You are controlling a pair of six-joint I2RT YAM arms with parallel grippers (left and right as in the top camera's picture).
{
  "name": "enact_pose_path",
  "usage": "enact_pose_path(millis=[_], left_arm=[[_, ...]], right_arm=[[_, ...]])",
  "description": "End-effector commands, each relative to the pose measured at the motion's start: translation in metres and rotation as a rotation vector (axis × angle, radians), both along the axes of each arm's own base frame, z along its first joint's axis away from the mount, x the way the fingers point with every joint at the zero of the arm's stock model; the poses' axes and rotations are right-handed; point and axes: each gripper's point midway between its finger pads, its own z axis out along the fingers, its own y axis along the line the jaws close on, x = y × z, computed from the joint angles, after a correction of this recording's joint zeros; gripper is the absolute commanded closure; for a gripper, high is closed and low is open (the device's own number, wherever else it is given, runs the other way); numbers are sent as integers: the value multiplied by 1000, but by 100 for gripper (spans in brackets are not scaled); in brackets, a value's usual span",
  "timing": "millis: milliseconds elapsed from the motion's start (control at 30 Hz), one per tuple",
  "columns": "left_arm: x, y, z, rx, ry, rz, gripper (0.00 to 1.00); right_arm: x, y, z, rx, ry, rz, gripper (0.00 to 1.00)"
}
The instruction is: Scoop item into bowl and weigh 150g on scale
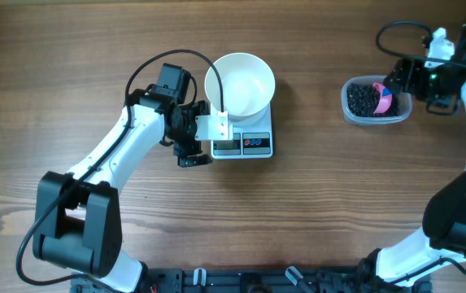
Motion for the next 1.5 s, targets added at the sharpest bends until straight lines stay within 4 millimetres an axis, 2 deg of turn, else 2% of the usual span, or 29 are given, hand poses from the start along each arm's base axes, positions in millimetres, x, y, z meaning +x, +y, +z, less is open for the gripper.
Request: enact_pose_path(millis=[0, 67, 133, 233, 267, 333, 367, 467, 533, 600, 667, 733, 867, 1067, 1200, 1367, 1467], left_arm=[[-5, -1, -5, -11, 19, -18, 0], [-5, -1, -5, -11, 19, -18, 0], [-5, -1, -5, -11, 19, -18, 0], [-5, -1, -5, -11, 19, -18, 0], [-5, -1, -5, -11, 19, -18, 0], [-5, -1, -5, -11, 19, -18, 0], [-5, -1, -5, -11, 19, -18, 0], [-5, -1, -5, -11, 19, -18, 0], [-5, -1, -5, -11, 19, -18, 0], [-5, -1, -5, -11, 19, -18, 0], [-5, -1, -5, -11, 19, -18, 0], [-5, -1, -5, -11, 19, -18, 0], [-5, -1, -5, -11, 19, -18, 0], [-5, -1, -5, -11, 19, -18, 0], [-5, -1, -5, -11, 19, -18, 0], [-5, -1, -5, -11, 19, -18, 0], [-5, -1, -5, -11, 19, -18, 0]], right_arm=[[4, 3, -8, -128, 11, 38, 15], [6, 13, -11, -149, 19, 86, 16], [11, 18, -16, -156, 20, 100, 24], [15, 14, -28, -199, 45, 95, 33], [13, 14, -29, -197, 53, 96, 39], [5, 12, -32, -209, 87, 94, 41], [1, 9, -33, -225, 108, 88, 45], [1, 7, -33, -235, 108, 85, 57], [3, 7, -32, -235, 103, 85, 61], [4, 8, -32, -227, 94, 84, 73], [6, 18, -31, -178, 81, 102, 76], [7, 18, -31, -176, 74, 112, 79], [6, 14, -31, -208, 75, 145, 95], [5, 19, -27, -16, 18, 174, 96], [-1, 6, -44, 11, 69, 125, 96], [2, 30, -58, 167, 78, 155, 96], [3, 32, -60, 199, 81, 139, 96]])
